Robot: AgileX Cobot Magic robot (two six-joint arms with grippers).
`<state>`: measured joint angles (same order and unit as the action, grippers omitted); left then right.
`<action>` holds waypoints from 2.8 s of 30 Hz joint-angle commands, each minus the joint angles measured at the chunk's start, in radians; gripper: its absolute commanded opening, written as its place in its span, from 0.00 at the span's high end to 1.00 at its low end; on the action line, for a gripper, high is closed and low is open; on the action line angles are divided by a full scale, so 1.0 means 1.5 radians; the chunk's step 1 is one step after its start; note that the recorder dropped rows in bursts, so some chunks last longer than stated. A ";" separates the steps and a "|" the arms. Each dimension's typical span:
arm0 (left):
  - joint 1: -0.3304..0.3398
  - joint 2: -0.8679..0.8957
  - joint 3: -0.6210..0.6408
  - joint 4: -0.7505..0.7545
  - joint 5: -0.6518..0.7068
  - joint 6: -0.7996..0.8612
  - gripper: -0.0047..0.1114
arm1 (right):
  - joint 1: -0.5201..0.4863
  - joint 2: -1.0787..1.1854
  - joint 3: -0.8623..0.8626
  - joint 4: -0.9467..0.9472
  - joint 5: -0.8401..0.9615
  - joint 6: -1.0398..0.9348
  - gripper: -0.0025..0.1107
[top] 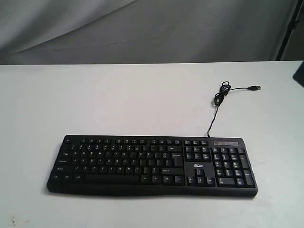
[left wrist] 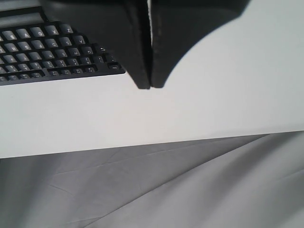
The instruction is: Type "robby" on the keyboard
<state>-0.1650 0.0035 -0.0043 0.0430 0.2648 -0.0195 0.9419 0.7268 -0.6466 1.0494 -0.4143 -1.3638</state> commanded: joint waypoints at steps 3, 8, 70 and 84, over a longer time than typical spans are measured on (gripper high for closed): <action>-0.004 -0.002 0.003 0.003 -0.004 -0.002 0.96 | 0.003 -0.008 0.004 0.039 0.005 0.011 0.98; -0.004 -0.002 0.003 0.003 -0.004 -0.002 0.96 | 0.003 -0.008 0.004 0.095 -0.013 -0.023 0.98; -0.004 -0.002 0.003 0.003 -0.004 -0.002 0.96 | -0.558 -0.242 0.282 0.130 0.306 0.077 0.98; -0.004 -0.002 0.003 0.003 -0.004 -0.002 0.96 | -0.558 -0.379 0.387 -0.330 0.288 0.636 0.98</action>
<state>-0.1650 0.0035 -0.0043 0.0430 0.2648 -0.0195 0.1114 0.1876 -0.0814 0.6411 0.0000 -0.5272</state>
